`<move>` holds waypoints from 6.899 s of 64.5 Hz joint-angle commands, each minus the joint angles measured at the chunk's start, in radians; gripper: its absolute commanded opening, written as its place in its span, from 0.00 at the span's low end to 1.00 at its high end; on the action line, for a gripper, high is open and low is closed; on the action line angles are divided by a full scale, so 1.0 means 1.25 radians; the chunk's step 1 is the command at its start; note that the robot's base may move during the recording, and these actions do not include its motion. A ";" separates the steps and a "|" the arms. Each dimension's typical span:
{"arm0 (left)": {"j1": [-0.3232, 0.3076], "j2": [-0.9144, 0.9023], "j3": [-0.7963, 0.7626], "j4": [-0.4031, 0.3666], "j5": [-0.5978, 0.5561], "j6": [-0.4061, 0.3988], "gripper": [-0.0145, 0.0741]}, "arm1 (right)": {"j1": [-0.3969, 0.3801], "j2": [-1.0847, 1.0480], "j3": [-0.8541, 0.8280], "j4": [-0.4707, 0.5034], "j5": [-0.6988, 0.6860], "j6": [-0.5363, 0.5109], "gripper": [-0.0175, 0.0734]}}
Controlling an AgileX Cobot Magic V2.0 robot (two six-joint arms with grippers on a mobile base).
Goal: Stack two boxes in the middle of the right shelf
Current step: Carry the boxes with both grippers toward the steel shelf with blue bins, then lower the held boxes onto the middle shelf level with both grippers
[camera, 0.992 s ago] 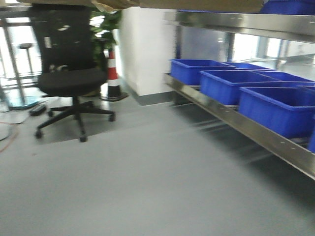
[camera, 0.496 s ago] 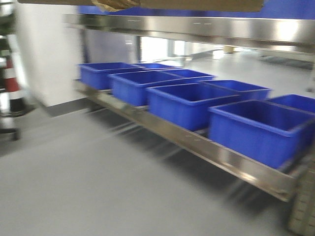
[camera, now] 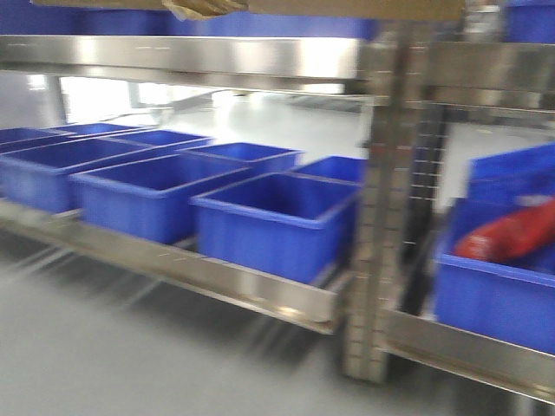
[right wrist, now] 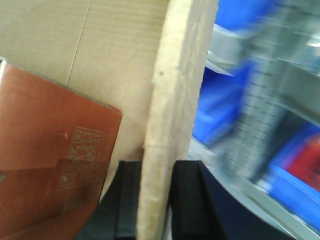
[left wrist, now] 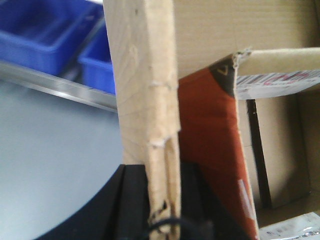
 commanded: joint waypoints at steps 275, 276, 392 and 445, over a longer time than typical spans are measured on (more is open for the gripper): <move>0.007 -0.011 -0.009 0.018 -0.037 0.000 0.04 | -0.009 -0.005 -0.012 -0.024 -0.026 -0.008 0.02; 0.007 -0.011 -0.009 0.018 -0.037 0.000 0.04 | -0.009 -0.005 -0.012 -0.024 -0.026 -0.008 0.02; 0.007 0.018 0.134 0.052 -0.025 0.003 0.58 | -0.009 0.031 -0.015 -0.020 0.052 -0.008 0.75; 0.007 -0.693 0.953 0.089 -0.608 0.004 0.04 | -0.009 -0.520 0.717 -0.033 -0.396 -0.077 0.01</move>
